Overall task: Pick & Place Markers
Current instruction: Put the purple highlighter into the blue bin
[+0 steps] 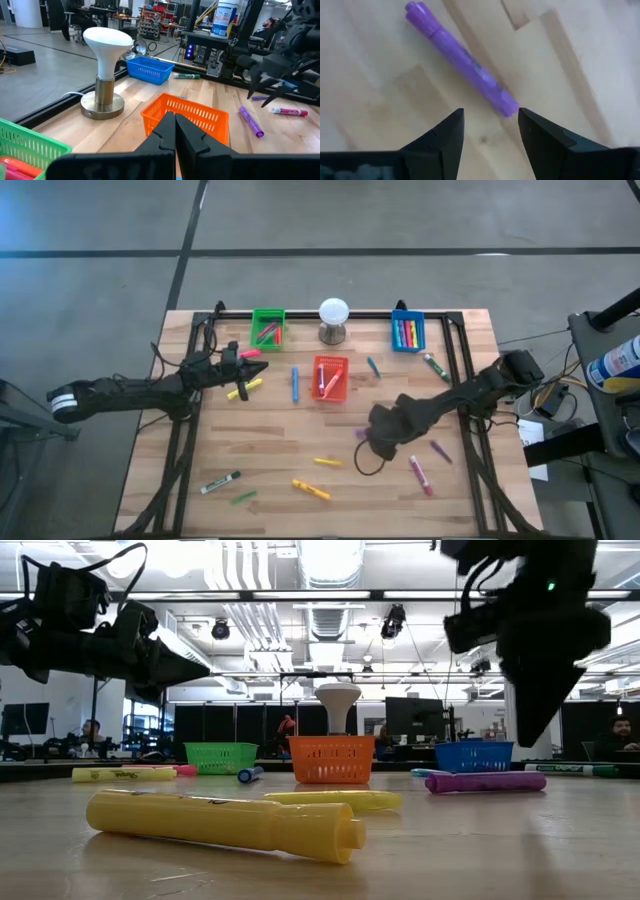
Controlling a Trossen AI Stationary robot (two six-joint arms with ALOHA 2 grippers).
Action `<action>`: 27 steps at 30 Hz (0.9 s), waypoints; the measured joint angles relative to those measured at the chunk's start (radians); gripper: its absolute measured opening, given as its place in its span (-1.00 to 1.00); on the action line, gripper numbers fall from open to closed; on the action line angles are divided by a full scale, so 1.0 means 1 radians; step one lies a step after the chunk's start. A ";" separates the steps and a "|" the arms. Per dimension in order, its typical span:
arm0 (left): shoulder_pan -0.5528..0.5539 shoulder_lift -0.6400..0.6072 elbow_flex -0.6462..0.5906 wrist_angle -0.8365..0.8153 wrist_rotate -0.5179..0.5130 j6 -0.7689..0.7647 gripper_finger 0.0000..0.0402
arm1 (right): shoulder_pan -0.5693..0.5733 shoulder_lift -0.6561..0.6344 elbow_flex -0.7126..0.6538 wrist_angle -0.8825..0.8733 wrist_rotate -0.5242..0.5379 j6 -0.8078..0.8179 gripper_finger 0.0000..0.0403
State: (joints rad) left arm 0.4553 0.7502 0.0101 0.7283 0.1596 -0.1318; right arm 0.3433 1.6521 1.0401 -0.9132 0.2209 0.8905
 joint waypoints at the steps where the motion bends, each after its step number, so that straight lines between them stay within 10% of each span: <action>1: 0.000 0.000 0.000 0.001 0.000 0.000 -1.00 | -0.001 -0.001 -0.013 0.021 0.002 -0.040 -0.09; 20: 0.000 0.000 0.000 0.001 0.000 0.005 -1.00 | -0.105 0.157 0.048 0.201 0.046 -0.487 -0.12; 27: 0.000 0.001 0.000 -0.005 0.000 0.002 -1.00 | -0.143 0.160 0.008 0.218 -0.047 -0.479 -0.48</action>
State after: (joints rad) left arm 0.4557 0.7512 0.0105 0.7235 0.1596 -0.1295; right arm 0.2001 1.8118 1.0483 -0.6954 0.1734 0.4112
